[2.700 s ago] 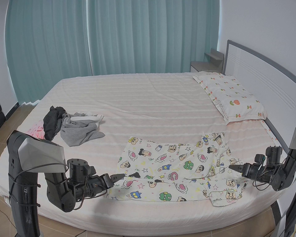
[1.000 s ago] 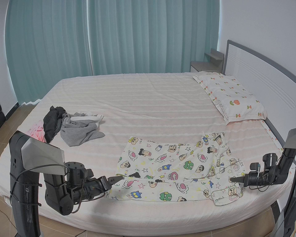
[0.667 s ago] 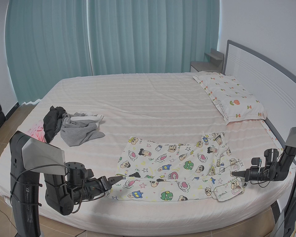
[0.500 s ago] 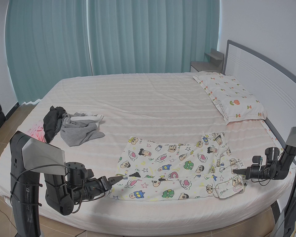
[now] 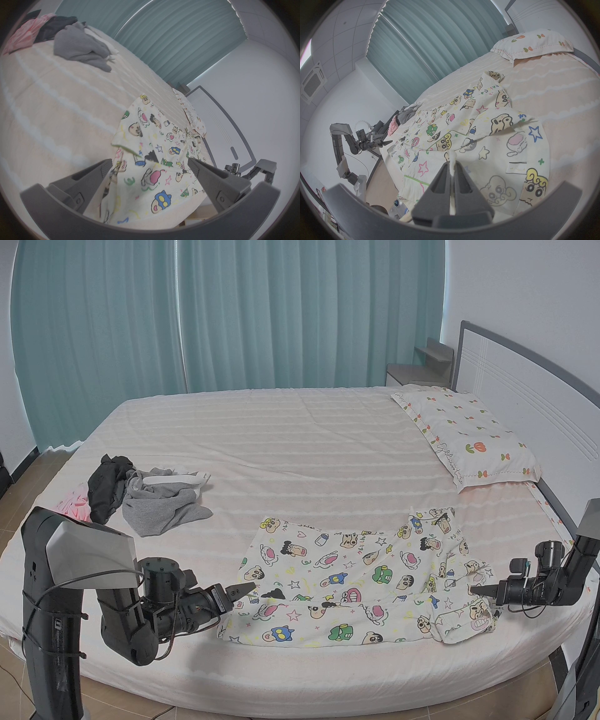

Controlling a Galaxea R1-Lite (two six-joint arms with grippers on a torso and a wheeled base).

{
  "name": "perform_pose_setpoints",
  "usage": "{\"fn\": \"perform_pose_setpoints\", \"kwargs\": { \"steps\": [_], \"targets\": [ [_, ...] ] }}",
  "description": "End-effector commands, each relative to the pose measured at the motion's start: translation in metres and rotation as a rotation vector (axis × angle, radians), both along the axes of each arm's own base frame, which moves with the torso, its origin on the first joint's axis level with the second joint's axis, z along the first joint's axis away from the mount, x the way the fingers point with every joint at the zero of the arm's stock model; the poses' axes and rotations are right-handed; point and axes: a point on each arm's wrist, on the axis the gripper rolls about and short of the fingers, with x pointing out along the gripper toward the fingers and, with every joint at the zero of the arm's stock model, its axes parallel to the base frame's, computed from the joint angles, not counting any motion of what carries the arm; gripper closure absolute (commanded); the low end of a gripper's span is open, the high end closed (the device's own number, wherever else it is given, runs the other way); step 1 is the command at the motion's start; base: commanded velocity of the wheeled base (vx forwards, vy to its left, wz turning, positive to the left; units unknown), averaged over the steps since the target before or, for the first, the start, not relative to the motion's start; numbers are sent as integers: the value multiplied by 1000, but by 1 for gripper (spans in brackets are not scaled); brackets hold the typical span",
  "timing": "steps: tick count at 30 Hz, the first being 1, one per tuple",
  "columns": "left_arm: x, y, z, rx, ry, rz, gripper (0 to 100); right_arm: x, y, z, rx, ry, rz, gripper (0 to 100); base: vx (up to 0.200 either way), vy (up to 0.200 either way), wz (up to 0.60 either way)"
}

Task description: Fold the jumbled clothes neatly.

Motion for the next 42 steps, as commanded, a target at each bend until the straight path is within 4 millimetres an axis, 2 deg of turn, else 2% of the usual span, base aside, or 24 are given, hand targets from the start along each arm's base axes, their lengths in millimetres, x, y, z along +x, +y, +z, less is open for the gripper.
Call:
{"fn": "perform_pose_setpoints", "kwargs": {
  "steps": [1,5,11,21,22,32,42],
  "targets": [
    [21,-15,-1,123,-1,-90,0,-2,3,-4,4,15,8,100,0,0,0],
    [26,-13,-8,169,9,-109,0,-4,5,-3,4,17,14,100,0,0,0],
    [25,-17,-17,170,23,-123,0,-4,6,-4,5,20,16,100,0,0,0],
    [21,-20,-18,173,30,-134,0,-5,5,-4,5,20,14,100,0,0,0],
    [21,-20,-17,173,28,-134,100,-5,5,-4,5,22,14,100,0,0,0],
    [18,-12,-20,187,46,-118,100,-5,5,-4,4,21,13,100,0,0,0],
    [13,-7,-13,199,-8,-77,100,-4,5,-3,-3,-5,12,100,0,0,0]
  ]
}}
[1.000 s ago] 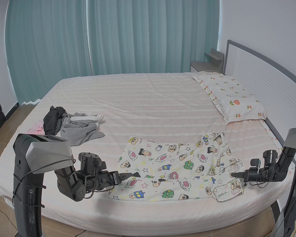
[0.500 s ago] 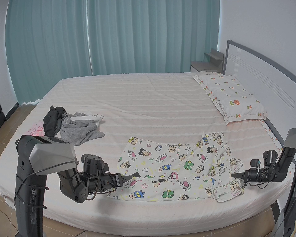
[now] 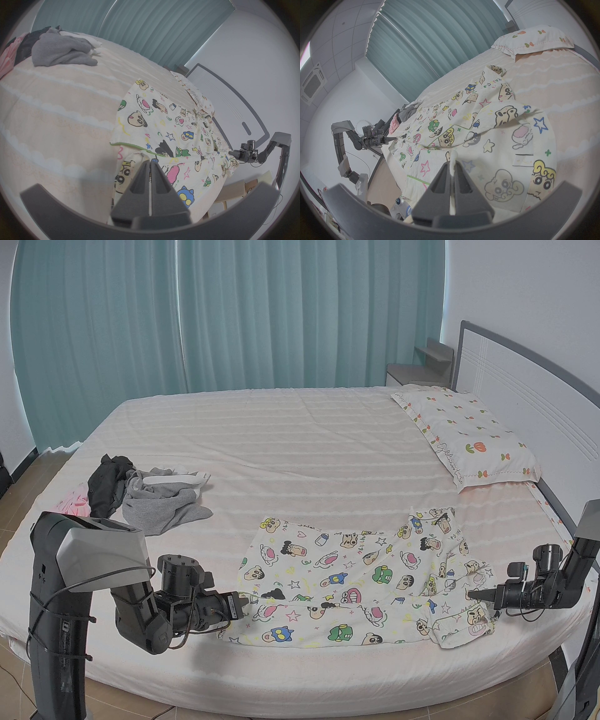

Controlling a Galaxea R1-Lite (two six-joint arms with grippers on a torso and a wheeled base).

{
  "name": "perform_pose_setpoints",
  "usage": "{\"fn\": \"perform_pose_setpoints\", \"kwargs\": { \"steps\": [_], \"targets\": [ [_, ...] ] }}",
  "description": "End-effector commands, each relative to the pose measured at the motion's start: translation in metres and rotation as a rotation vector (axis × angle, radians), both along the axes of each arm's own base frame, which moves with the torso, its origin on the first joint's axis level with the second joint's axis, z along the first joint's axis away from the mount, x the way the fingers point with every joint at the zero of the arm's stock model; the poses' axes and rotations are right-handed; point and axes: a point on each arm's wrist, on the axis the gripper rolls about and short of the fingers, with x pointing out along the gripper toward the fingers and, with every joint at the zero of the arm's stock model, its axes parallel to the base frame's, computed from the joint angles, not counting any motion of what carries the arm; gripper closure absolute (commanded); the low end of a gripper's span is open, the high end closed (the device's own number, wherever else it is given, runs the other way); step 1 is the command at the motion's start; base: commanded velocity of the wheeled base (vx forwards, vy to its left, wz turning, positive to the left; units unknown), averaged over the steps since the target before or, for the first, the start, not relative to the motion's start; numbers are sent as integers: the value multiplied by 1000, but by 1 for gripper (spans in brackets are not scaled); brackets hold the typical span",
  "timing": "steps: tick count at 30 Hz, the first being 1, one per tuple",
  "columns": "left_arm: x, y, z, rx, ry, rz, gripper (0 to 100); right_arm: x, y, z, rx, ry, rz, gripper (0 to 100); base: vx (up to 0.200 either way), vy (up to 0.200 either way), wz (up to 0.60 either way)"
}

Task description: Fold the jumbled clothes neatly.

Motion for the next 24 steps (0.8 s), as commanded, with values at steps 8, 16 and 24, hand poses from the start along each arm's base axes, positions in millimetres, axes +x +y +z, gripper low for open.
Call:
{"fn": "perform_pose_setpoints", "kwargs": {
  "steps": [8,16,24],
  "targets": [
    [-1,3,11,20,-50,41,100,0,0,0,-6,-28,-4,100,0,0,0],
    [1,10,22,27,-82,84,100,2,-1,2,-10,-41,-4,100,0,0,0],
    [2,17,17,37,-67,111,100,7,-3,5,-3,-79,-28,100,0,0,0]
  ]
}}
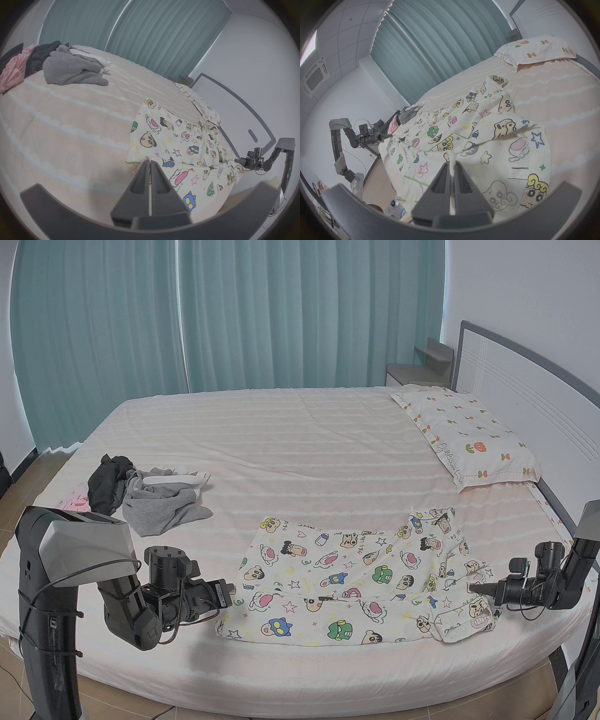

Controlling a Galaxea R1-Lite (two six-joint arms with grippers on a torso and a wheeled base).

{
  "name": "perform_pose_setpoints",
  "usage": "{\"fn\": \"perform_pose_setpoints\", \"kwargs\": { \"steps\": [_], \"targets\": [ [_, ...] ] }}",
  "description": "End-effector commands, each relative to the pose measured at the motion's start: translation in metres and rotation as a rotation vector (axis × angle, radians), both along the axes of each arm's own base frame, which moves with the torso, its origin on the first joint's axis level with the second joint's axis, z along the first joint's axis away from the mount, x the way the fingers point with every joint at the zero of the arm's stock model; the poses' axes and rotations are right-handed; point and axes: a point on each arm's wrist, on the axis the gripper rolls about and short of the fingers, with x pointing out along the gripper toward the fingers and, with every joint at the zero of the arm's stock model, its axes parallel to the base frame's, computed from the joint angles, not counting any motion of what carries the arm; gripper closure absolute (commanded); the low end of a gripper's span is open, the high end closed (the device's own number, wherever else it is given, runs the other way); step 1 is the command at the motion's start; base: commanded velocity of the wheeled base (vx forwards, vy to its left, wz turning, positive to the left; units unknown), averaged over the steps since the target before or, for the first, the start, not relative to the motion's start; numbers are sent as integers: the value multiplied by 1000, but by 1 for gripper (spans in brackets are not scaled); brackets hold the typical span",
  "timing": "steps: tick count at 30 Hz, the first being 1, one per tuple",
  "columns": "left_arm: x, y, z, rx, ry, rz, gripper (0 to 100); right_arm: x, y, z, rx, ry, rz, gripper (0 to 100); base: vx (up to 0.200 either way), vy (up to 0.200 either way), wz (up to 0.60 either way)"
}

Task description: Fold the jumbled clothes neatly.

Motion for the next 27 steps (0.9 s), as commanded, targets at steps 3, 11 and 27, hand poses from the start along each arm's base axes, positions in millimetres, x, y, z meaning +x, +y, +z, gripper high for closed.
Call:
{"fn": "perform_pose_setpoints", "kwargs": {
  "steps": [3,11,27],
  "targets": [
    [2,5,-6,4,15,18,100,2,0,-1,18,-12,-20,100,0,0,0],
    [8,3,-23,10,37,17,100,7,4,-13,-1,-17,-46,100,0,0,0],
    [20,-3,-36,22,35,42,100,10,7,-19,-8,-1,-89,100,0,0,0]
  ]
}}
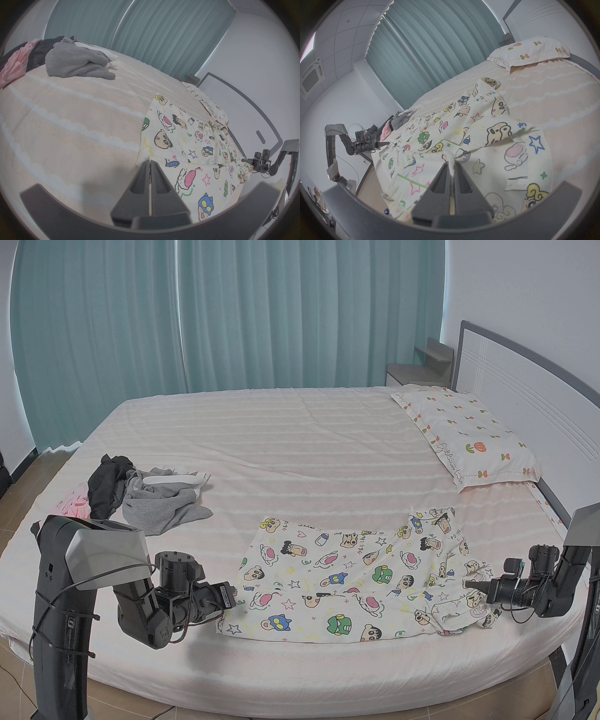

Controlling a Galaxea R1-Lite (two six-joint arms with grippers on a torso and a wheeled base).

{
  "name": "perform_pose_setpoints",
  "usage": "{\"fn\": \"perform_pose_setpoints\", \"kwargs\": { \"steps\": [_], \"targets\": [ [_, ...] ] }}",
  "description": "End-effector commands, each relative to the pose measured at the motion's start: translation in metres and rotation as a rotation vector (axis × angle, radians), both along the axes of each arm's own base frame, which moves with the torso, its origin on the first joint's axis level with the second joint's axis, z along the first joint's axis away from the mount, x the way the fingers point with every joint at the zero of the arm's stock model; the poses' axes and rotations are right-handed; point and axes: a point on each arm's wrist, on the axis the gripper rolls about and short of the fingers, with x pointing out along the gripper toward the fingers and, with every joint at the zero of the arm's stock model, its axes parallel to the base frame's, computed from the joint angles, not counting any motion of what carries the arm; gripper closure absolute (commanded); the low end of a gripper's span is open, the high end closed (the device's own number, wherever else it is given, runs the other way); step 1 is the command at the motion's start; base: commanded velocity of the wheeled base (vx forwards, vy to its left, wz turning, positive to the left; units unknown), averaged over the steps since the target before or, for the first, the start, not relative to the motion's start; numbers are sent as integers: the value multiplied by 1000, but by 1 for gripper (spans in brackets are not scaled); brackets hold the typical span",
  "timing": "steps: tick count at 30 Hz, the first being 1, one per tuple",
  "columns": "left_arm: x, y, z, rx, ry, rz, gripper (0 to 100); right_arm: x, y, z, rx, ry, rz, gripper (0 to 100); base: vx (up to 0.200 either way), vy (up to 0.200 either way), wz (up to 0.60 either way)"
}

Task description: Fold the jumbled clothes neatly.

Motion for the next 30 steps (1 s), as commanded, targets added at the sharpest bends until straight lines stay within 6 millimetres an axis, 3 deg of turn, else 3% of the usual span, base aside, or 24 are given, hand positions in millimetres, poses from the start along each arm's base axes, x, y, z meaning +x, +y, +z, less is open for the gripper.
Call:
{"fn": "perform_pose_setpoints", "kwargs": {
  "steps": [1,2,13,22,30],
  "targets": [
    [-1,-3,-6,2,15,-6,0,0,0,-3,-2,9,-4,100,0,0,0],
    [-1,-3,-6,2,15,-8,0,0,0,-4,-1,11,-4,0,0,0,0],
    [0,-3,-1,-77,34,45,0,-5,-2,-4,-5,27,-28,0,0,0,0],
    [5,-2,18,-229,40,136,0,-18,-14,22,73,-28,-178,0,0,0,0],
    [5,-3,17,-213,32,155,0,-21,-10,24,155,-71,-240,0,0,0,0]
  ]
}}
